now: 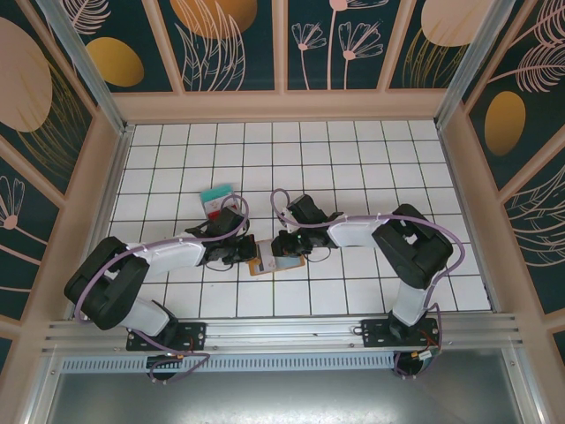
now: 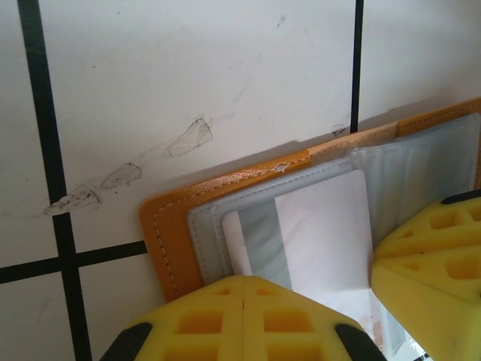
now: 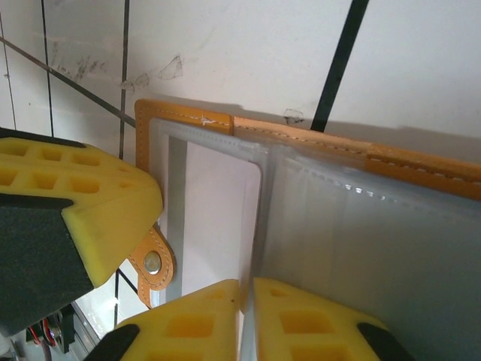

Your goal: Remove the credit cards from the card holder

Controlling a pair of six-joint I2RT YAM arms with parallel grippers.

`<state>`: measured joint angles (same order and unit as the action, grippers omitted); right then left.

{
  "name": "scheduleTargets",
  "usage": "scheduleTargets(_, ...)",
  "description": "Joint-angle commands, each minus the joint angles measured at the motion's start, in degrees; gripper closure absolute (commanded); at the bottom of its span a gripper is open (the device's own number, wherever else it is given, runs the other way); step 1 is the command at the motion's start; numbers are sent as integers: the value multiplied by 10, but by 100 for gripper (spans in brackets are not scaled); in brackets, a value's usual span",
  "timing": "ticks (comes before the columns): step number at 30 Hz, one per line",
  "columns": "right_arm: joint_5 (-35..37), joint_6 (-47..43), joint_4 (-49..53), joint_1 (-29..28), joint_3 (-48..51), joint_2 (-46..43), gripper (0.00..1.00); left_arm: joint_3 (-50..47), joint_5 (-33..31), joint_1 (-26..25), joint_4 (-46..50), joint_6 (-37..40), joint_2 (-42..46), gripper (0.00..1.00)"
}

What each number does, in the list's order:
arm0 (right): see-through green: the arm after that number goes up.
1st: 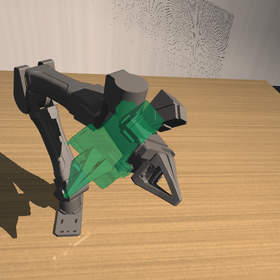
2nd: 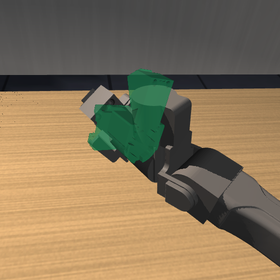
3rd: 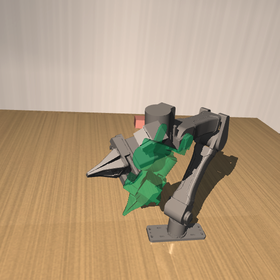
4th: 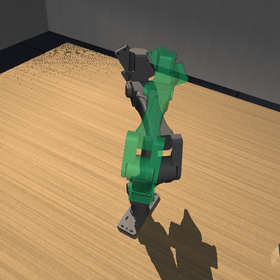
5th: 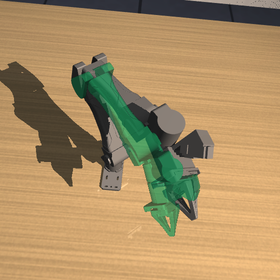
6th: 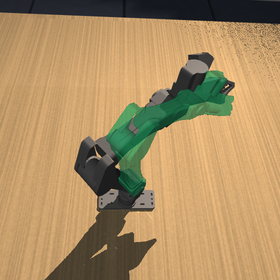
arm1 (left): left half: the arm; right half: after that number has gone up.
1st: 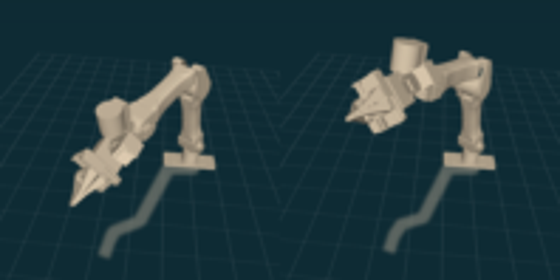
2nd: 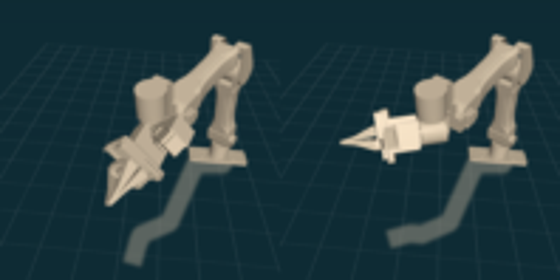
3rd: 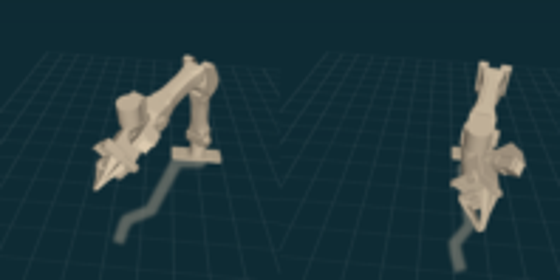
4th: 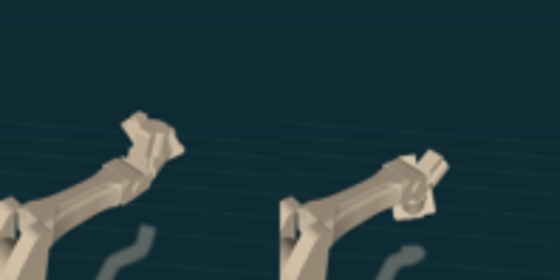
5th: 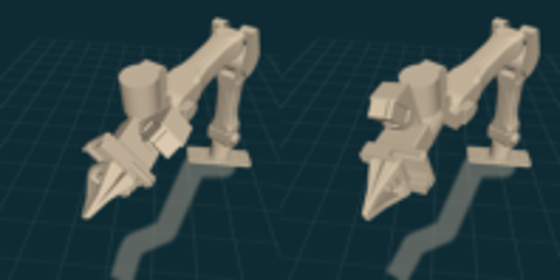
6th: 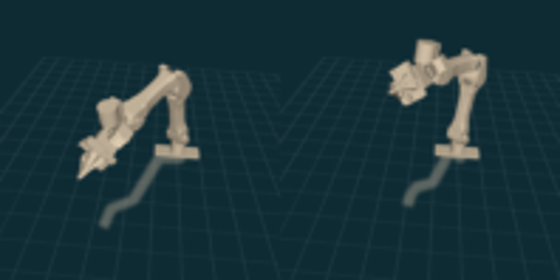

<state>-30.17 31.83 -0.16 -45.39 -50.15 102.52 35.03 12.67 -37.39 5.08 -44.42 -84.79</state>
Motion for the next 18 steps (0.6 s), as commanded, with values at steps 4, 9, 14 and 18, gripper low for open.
scheduleTargets(4,-12,0,-5,-4,5,8,95,-10,6,2,6,0,-9,96)
scheduleTargets(9,-23,0,-10,-4,5,4,85,-7,9,2,5,0,-12,96)
scheduleTargets(14,-31,0,-15,-4,5,11,85,-10,13,1,0,-2,-11,96)
scheduleTargets(18,-31,-1,-17,-4,4,14,86,-8,16,0,-1,-2,-11,96)
